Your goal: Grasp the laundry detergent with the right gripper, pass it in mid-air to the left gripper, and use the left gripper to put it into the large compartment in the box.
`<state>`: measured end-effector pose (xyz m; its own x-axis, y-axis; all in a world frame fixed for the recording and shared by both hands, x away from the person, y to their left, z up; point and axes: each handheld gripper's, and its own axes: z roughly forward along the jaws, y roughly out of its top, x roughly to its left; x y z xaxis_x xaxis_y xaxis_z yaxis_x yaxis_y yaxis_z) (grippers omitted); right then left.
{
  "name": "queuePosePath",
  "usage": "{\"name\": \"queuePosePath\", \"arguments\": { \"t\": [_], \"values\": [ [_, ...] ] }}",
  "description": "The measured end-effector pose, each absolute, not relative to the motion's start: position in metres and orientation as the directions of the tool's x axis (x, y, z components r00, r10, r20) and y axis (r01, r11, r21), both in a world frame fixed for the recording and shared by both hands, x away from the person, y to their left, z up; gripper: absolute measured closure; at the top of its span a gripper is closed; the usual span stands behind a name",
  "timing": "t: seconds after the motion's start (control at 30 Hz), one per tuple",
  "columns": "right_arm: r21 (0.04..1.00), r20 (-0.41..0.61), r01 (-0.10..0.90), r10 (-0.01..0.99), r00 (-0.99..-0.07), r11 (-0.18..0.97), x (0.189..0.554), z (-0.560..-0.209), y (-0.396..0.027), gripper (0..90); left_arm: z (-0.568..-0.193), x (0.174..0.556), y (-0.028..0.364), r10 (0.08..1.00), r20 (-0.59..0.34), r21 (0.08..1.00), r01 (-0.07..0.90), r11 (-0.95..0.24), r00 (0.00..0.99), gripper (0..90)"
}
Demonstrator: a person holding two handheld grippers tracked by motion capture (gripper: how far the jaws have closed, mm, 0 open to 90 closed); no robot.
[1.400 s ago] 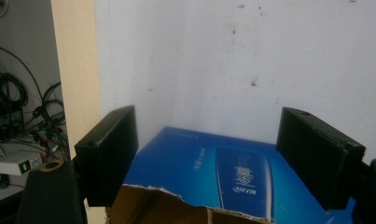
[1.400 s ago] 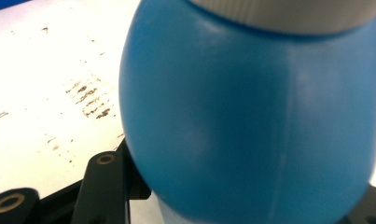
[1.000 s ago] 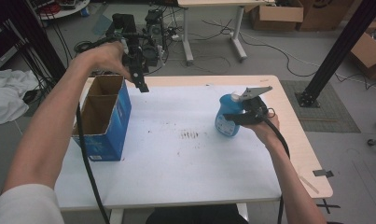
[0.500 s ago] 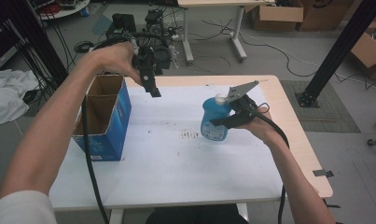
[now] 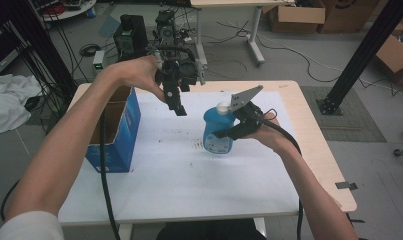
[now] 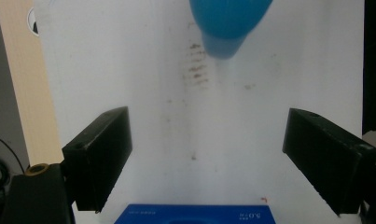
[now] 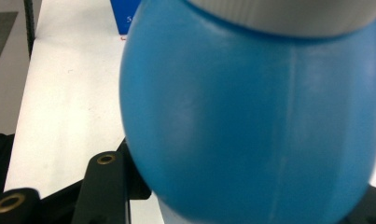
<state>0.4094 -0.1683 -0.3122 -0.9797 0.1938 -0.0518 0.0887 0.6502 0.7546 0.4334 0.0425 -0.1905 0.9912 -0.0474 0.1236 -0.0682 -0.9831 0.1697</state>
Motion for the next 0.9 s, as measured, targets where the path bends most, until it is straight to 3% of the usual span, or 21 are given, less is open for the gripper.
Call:
{"name": "queuePosePath", "arguments": {
  "t": [0.37, 0.9],
  "values": [
    [0.750, -0.048, 0.047, 0.125, -0.991, 0.659, 0.411, -0.315, -0.150, 45.2, -0.205, 0.427, 0.027, -0.050, 0.079, 0.210, -0.066, -0.976, 0.996, 16.1],
    [0.760, -0.037, 0.034, 0.095, -0.995, 0.649, 0.413, -0.320, -0.137, 45.2, -0.233, 0.429, 0.020, 0.047, -0.007, 0.281, 0.047, -0.959, 0.999, 16.6]
  ]
}}
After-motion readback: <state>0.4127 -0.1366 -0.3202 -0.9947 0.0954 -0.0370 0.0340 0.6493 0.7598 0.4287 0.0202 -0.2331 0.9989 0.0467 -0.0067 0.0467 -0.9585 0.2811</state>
